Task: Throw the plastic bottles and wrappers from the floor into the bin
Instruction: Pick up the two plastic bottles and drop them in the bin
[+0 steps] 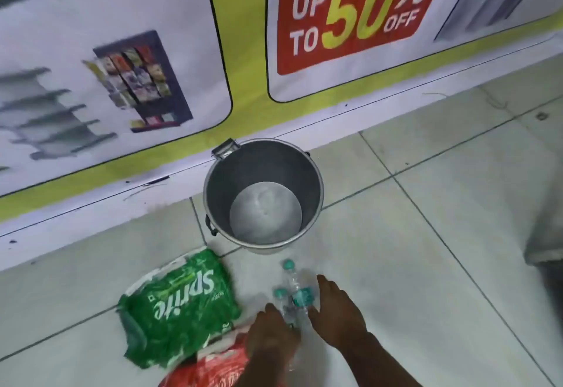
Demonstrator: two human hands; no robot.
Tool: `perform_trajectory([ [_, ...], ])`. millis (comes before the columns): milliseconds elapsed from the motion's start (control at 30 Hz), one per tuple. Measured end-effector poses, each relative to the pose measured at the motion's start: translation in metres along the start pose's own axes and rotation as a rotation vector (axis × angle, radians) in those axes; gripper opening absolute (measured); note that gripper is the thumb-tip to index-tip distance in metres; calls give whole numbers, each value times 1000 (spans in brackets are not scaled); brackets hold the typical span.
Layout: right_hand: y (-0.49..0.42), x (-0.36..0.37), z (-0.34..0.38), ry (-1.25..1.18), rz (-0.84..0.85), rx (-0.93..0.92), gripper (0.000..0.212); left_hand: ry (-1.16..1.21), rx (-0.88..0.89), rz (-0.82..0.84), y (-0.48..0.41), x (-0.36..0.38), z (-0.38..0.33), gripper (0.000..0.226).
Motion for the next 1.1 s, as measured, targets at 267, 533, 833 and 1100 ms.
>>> perform_trajectory([
  [267, -47, 33, -19, -194, -63, 96, 51, 56, -10, 111, -53, 24, -13, 56],
  [533, 16, -2, -13, -171, -78, 219, 42, 130, 2, 98, 17, -18, 5, 58],
  [833, 96, -131, 69, -326, -346, 148, 36, 361, 200, -111, 125, -146, 42, 66],
  [1100, 62, -236, 159, -604, -616, -82, 52, 637, 222, -216, 149, -231, 77, 67],
])
Point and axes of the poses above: each hand's wrist, its own y-axis away from the middle knuckle, its own x-axis out of the palm, z = x × y, the point moved 1 cm from there along -y, towards the middle knuckle, and after that the axes turned 15 degrees about -x, right-handed, at the moved point
